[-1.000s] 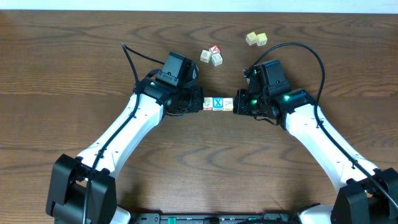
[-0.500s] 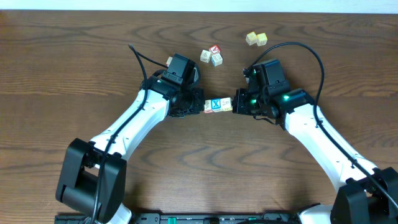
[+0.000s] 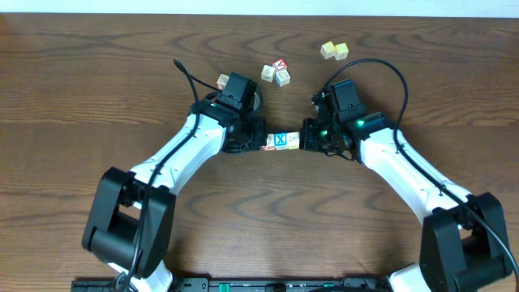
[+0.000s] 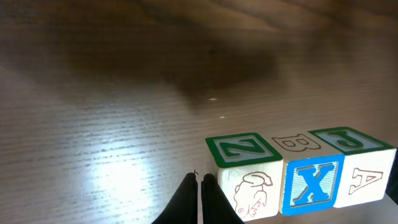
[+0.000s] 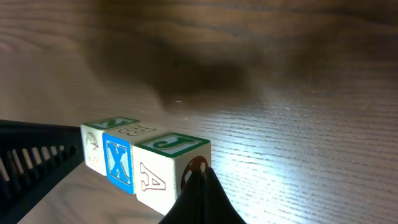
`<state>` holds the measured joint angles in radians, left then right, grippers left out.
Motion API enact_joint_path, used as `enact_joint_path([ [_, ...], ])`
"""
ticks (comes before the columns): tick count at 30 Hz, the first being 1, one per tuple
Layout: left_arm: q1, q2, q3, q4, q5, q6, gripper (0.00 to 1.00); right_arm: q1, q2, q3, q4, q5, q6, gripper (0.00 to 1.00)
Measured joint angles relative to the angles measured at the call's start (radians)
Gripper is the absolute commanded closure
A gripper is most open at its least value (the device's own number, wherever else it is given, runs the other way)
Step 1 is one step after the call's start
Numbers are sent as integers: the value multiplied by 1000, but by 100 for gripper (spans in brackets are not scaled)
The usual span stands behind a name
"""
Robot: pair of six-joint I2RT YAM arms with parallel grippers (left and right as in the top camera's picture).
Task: Lift 3 blocks
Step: 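Release the row by pulling both grippers apart from its ends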
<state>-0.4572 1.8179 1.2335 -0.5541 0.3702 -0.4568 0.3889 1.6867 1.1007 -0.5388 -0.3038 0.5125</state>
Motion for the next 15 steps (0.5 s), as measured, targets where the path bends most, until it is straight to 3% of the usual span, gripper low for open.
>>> enact_joint_path([
  [15, -14, 129, 0, 35, 0, -15, 93, 2, 101, 0, 29, 22, 0, 99],
])
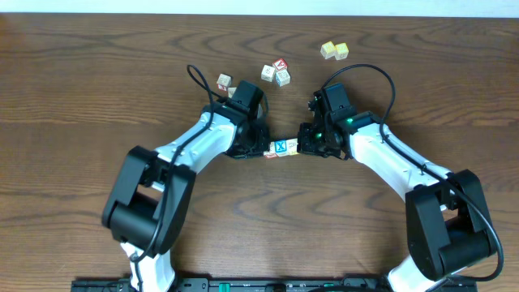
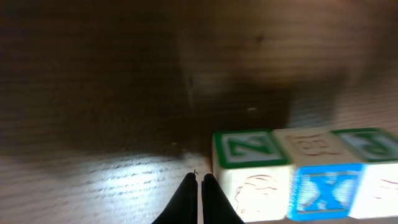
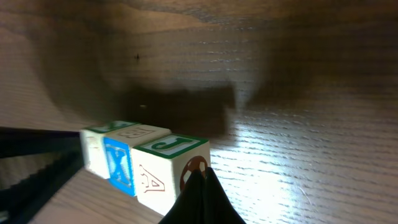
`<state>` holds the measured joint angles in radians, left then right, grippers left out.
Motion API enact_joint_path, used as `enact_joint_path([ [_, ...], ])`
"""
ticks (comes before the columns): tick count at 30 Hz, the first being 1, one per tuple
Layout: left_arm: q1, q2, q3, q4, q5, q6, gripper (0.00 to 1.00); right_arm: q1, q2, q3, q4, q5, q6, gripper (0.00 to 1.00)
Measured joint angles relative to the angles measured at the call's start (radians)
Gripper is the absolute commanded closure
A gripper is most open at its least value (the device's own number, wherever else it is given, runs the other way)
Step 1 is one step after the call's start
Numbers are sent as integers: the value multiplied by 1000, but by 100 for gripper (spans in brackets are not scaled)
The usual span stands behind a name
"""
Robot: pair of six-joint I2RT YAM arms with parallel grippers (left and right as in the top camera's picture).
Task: Lift 3 blocks
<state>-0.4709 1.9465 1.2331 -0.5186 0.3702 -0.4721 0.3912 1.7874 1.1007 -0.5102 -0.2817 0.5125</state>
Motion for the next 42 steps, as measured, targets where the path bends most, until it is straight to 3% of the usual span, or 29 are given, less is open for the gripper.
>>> enact_joint_path([
  [19, -20, 40, 3, -2, -14, -2, 93, 18, 78, 0, -8, 76, 3, 99],
  [35, -53, -23, 13, -134, -274, -1, 93, -24, 90, 43, -256, 211, 2, 99],
  [39, -37, -113, 13, -178, -302, -2, 90, -69, 84, 84, -335, 235, 1, 80],
  [42, -12, -210, 13, -229, -310, -3, 75, -95, 21, 96, -412, 249, 2, 69],
])
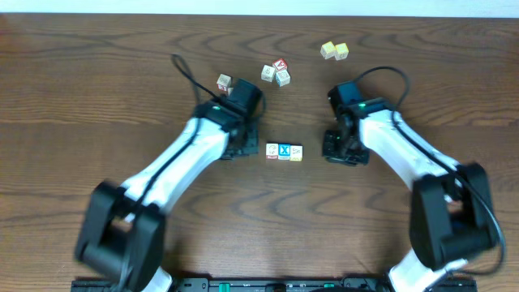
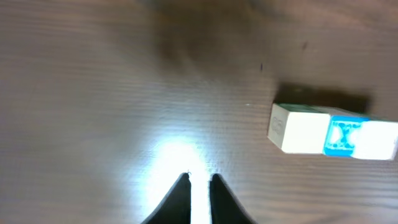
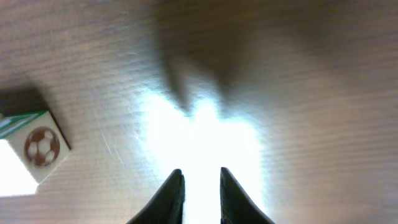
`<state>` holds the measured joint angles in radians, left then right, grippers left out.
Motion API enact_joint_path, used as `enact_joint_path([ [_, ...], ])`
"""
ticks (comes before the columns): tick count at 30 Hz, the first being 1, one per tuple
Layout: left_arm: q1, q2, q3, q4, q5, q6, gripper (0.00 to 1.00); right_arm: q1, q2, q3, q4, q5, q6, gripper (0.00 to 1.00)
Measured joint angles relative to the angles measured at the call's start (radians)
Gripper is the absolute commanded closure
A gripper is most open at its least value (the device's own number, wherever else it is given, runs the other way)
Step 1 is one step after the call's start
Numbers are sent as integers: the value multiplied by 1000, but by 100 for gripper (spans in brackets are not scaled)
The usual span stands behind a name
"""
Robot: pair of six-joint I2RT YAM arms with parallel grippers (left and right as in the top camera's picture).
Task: Lift 3 blocks
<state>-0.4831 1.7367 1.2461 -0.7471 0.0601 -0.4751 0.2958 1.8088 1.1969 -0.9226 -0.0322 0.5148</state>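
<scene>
A row of three lettered blocks (image 1: pixel 284 152), white with a blue X block in the middle, lies on the wooden table between the arms. My left gripper (image 1: pixel 246 151) stands a little to its left, and my right gripper (image 1: pixel 331 152) a little to its right. Neither touches the row. In the left wrist view the row (image 2: pixel 333 129) sits up and to the right of my left gripper (image 2: pixel 199 178), whose jaws are slightly apart with nothing between them. The right wrist view shows the end block with a football (image 3: pixel 34 149) at far left. My right gripper (image 3: pixel 200 174) is open and holds nothing.
Three loose blocks (image 1: pixel 276 71) lie behind the row, a single block (image 1: pixel 224 82) sits by the left arm, and two yellow blocks (image 1: pixel 333 50) rest at the back right. The table's far edge (image 1: pixel 259 14) runs along the top.
Both grippers were shut and pressed against the ends of the row. Now each has backed away sideways and parted its jaws, and the row lies alone on the table.
First the two shut grippers squeezed the three-block row from both ends at table level. Then the row was held between them farther back, its shadow apart from it. Now the row rests on the table, with both grippers drawn off and open.
</scene>
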Motion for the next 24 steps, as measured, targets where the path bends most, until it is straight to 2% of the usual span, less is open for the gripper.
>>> enact_joint_path([
  [1, 10, -34, 0, -18, -4, 2, 65, -3, -21, 0, -15, 5, -3, 62],
  [2, 24, -77, 0, -39, -7, -2, 49, -7, -58, 1, -41, 8, -3, 54],
  [4, 51, -156, 0, -78, -12, 2, 35, -9, -151, 6, -102, 17, 0, 43],
  [7, 91, -266, 0, -134, -15, 0, 28, -4, -284, 17, -187, 31, -2, 25],
  [9, 116, -333, 0, -172, -15, 1, 27, 9, -363, 20, -245, 45, -1, 1],
  [14, 135, -432, 0, -229, -15, 3, 27, 91, -508, 18, -329, 66, 10, 1],
  [19, 135, -449, 0, -238, -14, 3, 26, 171, -649, -9, -346, 70, 43, 1],
  [24, 135, -449, 0, -237, -14, 3, 26, 186, -692, -10, -373, 72, 56, 1],
])
